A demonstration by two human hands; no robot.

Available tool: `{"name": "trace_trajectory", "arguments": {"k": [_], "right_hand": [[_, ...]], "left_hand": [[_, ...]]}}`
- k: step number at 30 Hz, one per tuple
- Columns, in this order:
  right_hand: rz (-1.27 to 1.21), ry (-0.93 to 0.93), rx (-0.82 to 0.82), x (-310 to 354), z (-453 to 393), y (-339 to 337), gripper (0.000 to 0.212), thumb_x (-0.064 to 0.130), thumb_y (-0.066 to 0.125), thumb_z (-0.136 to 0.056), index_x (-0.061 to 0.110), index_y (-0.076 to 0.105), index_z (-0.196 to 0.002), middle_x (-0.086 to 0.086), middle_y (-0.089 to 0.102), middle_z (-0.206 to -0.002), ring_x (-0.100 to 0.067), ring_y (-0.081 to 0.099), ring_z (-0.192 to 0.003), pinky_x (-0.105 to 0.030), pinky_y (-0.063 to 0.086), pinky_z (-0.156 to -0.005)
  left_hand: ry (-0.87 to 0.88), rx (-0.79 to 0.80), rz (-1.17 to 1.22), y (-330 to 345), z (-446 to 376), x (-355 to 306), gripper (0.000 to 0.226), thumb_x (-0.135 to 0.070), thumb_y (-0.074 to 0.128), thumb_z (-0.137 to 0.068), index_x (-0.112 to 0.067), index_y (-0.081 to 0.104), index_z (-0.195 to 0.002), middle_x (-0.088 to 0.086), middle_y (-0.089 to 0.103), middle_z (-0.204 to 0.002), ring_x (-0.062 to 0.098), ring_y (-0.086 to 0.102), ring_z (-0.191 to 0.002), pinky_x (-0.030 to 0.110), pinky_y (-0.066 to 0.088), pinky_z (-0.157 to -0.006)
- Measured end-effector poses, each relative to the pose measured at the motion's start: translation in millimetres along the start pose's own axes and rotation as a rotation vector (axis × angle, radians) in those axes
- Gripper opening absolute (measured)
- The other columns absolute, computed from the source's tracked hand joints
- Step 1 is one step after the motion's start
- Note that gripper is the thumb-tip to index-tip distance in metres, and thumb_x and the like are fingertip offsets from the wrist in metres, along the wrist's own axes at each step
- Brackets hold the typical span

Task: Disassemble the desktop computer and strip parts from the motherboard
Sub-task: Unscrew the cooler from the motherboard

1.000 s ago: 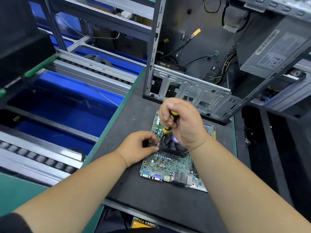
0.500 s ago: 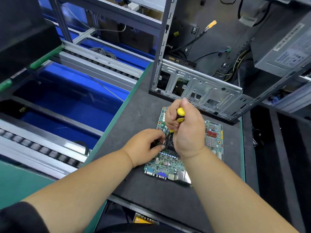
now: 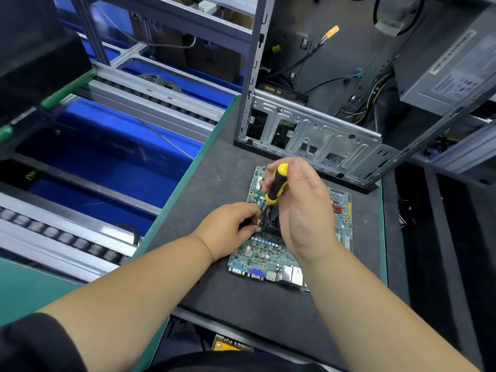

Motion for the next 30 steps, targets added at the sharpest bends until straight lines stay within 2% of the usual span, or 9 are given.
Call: {"name": "trace_trajectory", "arguments": {"k": [4, 7, 11, 14, 17, 20, 25, 28, 30], "right_hand": [[-0.022, 0.027, 0.046, -6, -7, 13, 0.052, 0.036, 0.032, -0.101, 0.015, 0.058, -0.061, 0.004, 0.039, -0.049, -0.015, 0.029, -0.047, -0.026, 0.023, -0.048], [-0.069, 0.076, 0.119, -7, -16, 20, 0.054, 0.047, 0.024, -0.099, 0.009, 0.049, -0.071, 0.005, 0.030, -0.047, -0.013, 0.017, -0.046, -0.028, 0.014, -0.046], [-0.005, 0.077, 0.058, -3, -14, 5, 0.021, 0.031, 0.043, -0.096, 0.014, 0.045, -0.084, 0.002, 0.045, -0.062, -0.014, 0.035, -0.054, -0.025, 0.031, -0.055], [0.062, 0.060, 0.017, -1, -7, -2, 0.019, 0.033, 0.053, -0.093, 0.020, 0.057, -0.079, 0.000, 0.057, -0.078, -0.017, 0.052, -0.066, -0.026, 0.041, -0.065], [0.090, 0.055, -0.020, -2, -4, -4, 0.021, 0.037, 0.058, -0.091, 0.021, 0.065, -0.080, -0.001, 0.061, -0.077, -0.016, 0.058, -0.070, -0.023, 0.045, -0.064], [0.060, 0.011, 0.015, -4, -1, 5, 0.030, 0.035, 0.048, -0.097, 0.019, 0.065, -0.078, 0.000, 0.055, -0.068, -0.013, 0.050, -0.063, -0.022, 0.041, -0.061], [-0.062, 0.065, 0.138, -3, -20, 18, 0.044, 0.027, 0.031, -0.097, 0.012, 0.049, -0.059, 0.005, 0.031, -0.046, -0.011, 0.022, -0.043, -0.022, 0.018, -0.047], [-0.023, 0.135, 0.258, -6, -23, 32, 0.042, 0.034, 0.029, -0.098, 0.006, 0.046, -0.071, 0.005, 0.032, -0.047, -0.010, 0.021, -0.043, -0.022, 0.016, -0.046], [0.035, 0.134, 0.275, -7, -16, 33, 0.029, 0.030, 0.036, -0.096, 0.005, 0.046, -0.088, 0.003, 0.038, -0.053, -0.011, 0.028, -0.048, -0.025, 0.021, -0.048]], "left_hand": [[-0.013, -0.010, 0.000, 0, 2, 0, 0.014, -0.017, 0.069, -0.082, -0.017, 0.059, -0.091, -0.009, 0.056, -0.083, 0.016, 0.054, -0.076, 0.033, 0.049, -0.069], [-0.030, -0.007, 0.007, 1, 3, 1, 0.013, -0.020, 0.068, -0.083, -0.018, 0.057, -0.090, -0.008, 0.056, -0.082, 0.018, 0.054, -0.076, 0.037, 0.049, -0.070], [-0.030, -0.010, -0.002, -1, 3, -1, 0.015, -0.021, 0.069, -0.084, -0.018, 0.055, -0.088, -0.011, 0.051, -0.079, 0.015, 0.051, -0.073, 0.037, 0.049, -0.068], [-0.034, -0.006, -0.002, -1, 3, -1, 0.015, -0.021, 0.068, -0.084, -0.018, 0.055, -0.088, -0.010, 0.052, -0.080, 0.017, 0.052, -0.074, 0.038, 0.049, -0.068], [-0.042, 0.003, -0.003, 0, 2, 0, 0.014, -0.021, 0.068, -0.084, -0.018, 0.055, -0.089, -0.008, 0.055, -0.082, 0.018, 0.054, -0.075, 0.038, 0.049, -0.069], [-0.046, 0.019, 0.005, 2, 3, 0, 0.013, -0.019, 0.067, -0.084, -0.016, 0.056, -0.090, -0.005, 0.058, -0.084, 0.020, 0.056, -0.078, 0.039, 0.049, -0.070], [-0.045, 0.013, -0.019, 2, 3, 0, 0.014, -0.021, 0.067, -0.084, -0.018, 0.055, -0.090, -0.006, 0.057, -0.083, 0.018, 0.054, -0.076, 0.038, 0.049, -0.069], [-0.050, 0.016, -0.021, 2, 3, 1, 0.014, -0.021, 0.067, -0.084, -0.017, 0.054, -0.089, -0.006, 0.057, -0.082, 0.019, 0.055, -0.076, 0.038, 0.049, -0.069], [-0.044, 0.004, -0.023, 1, 3, 0, 0.014, -0.020, 0.067, -0.082, -0.017, 0.054, -0.086, -0.010, 0.052, -0.078, 0.017, 0.052, -0.073, 0.035, 0.048, -0.067]]}}
Point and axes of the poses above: each hand's wrist, its own z-axis away from the middle knuckle, its own y-axis out of the palm, x = y × z, the point moved 9 cm from there along -z, towards the middle knuckle
